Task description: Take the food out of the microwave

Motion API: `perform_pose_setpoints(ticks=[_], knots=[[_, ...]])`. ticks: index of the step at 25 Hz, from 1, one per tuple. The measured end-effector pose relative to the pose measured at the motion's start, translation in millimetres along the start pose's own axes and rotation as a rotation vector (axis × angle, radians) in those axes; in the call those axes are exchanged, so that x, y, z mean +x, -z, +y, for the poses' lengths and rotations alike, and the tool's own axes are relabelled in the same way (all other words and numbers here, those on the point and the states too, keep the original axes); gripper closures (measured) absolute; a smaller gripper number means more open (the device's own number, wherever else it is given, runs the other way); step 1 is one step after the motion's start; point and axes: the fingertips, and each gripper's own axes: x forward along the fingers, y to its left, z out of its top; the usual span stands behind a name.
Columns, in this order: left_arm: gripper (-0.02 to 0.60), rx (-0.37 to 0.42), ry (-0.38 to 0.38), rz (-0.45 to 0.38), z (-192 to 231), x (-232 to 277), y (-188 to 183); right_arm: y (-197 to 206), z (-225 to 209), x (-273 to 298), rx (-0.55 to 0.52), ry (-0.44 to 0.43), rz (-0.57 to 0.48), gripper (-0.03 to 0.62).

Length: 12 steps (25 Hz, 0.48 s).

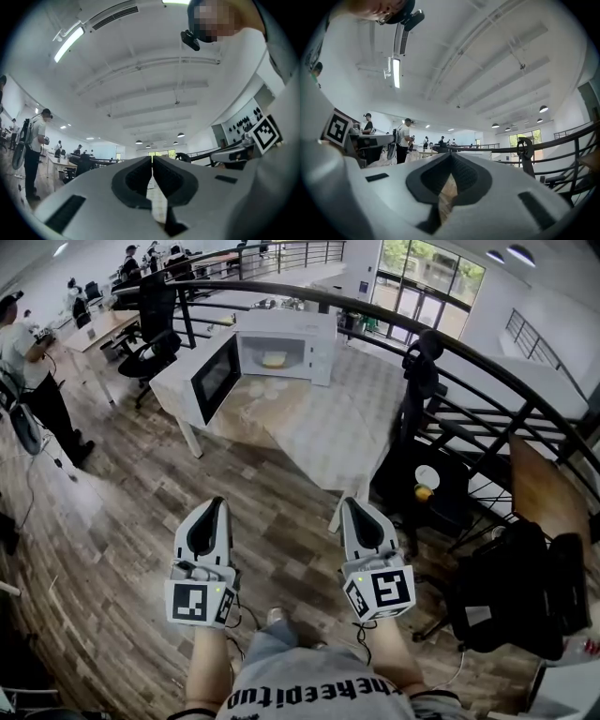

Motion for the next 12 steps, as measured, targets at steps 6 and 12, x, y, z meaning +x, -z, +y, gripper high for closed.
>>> perform_pose_setpoints(ticks=[6,12], knots=[[0.571,-0.002,0.017,-0.019,23.7,28.6,5.5,3.8,1.6,36.6,0.061,-0.013,-0.031,0.589],[0.571,-0.020,0.032,-0.028,53.5,52.4,15.0,8.0,6.6,73.0,0.065,0.009,-0.039,0.589]])
